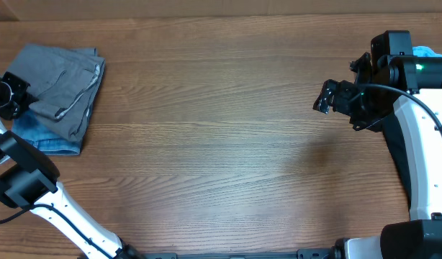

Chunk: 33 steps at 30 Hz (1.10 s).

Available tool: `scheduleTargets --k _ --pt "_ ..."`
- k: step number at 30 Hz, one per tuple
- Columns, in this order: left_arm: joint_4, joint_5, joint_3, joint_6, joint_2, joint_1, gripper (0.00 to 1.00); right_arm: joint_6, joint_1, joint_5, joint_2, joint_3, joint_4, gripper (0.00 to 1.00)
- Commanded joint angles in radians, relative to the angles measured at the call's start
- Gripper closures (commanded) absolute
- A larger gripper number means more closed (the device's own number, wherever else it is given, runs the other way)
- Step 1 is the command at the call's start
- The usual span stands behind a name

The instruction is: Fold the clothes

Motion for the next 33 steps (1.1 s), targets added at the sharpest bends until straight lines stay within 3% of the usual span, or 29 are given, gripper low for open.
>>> scheduleTargets --k 1,16,17,18,20,27,33 --pt "-0.027 -0.093 -0.008 -0.017 -0.055 0.000 0.96 -0.003 -0.002 0.010 0.001 -0.004 0.002 0.00" --pt "-0.126 -0.131 -0.009 -0.070 -0.055 0.001 0.95 -0.003 -0.002 0.010 0.001 -0.004 0.003 0.00" --pt "-0.130 -0.135 -0.009 -0.068 -0.055 0.001 0.83 -0.003 -0.002 0.010 0.001 -0.004 0.003 0.00" --pt "-0.133 -0.135 -0.009 -0.055 -0.055 0.001 0.55 -0.004 -0.002 0.011 0.001 -0.004 0.003 0.00" --pt "-0.142 -0.137 -0.009 -0.034 -0.055 0.001 0.24 -0.003 -0.002 0.011 0.001 -0.004 0.003 0.00" --pt "-0.212 -0.140 0.042 -0.032 -0.091 0.003 0.22 -0.004 -0.002 0.011 0.001 -0.004 0.006 0.00" --pt "-0.220 -0.140 0.112 -0.030 -0.235 0.002 0.18 -0.034 -0.002 0.015 0.001 -0.004 0.006 0.00"
